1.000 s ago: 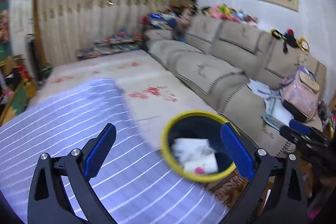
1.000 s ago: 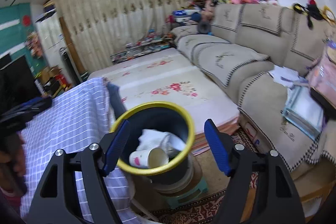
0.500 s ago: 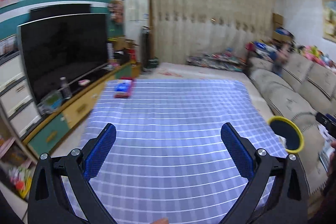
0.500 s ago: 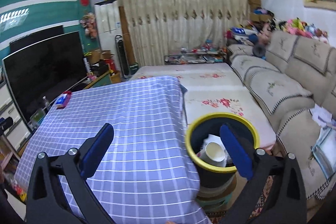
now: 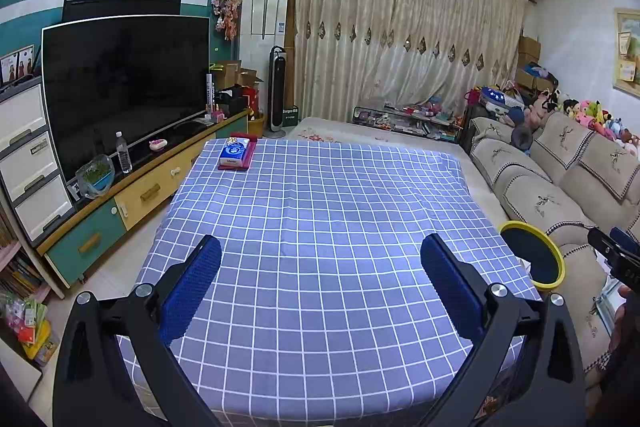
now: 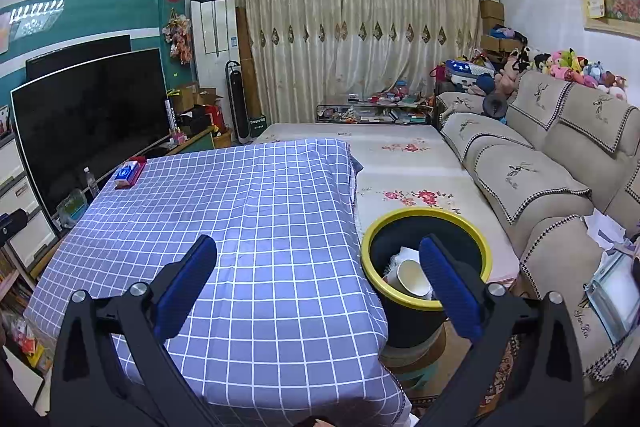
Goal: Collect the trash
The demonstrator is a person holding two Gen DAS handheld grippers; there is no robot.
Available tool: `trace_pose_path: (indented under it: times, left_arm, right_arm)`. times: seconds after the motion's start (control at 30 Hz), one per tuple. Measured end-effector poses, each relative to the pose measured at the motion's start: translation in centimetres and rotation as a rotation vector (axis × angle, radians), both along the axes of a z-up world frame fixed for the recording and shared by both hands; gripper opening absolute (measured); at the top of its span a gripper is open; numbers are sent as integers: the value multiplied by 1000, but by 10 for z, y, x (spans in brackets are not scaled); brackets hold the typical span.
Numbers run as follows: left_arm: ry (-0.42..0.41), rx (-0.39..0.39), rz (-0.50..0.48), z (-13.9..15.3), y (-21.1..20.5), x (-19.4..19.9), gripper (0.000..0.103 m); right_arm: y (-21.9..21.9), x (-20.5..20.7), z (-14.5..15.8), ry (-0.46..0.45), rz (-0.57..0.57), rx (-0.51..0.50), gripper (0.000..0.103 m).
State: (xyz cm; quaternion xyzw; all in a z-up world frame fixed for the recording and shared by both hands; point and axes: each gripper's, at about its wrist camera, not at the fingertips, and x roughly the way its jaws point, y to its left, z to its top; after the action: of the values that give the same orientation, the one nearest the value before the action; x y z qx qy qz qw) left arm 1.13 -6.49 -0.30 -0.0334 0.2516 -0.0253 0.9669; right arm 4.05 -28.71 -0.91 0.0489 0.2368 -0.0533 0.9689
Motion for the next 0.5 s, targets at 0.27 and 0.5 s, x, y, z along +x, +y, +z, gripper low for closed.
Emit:
trace_pose_path:
  times: [0.27, 0.5]
  left_arm:
    - [-7, -5, 1, 1, -4, -8, 98]
    - [4, -12, 6, -2, 0, -4, 98]
  right_arm:
    - [7, 2, -4, 7, 30, 1, 97]
    - [12, 9, -6, 16, 49, -1, 97]
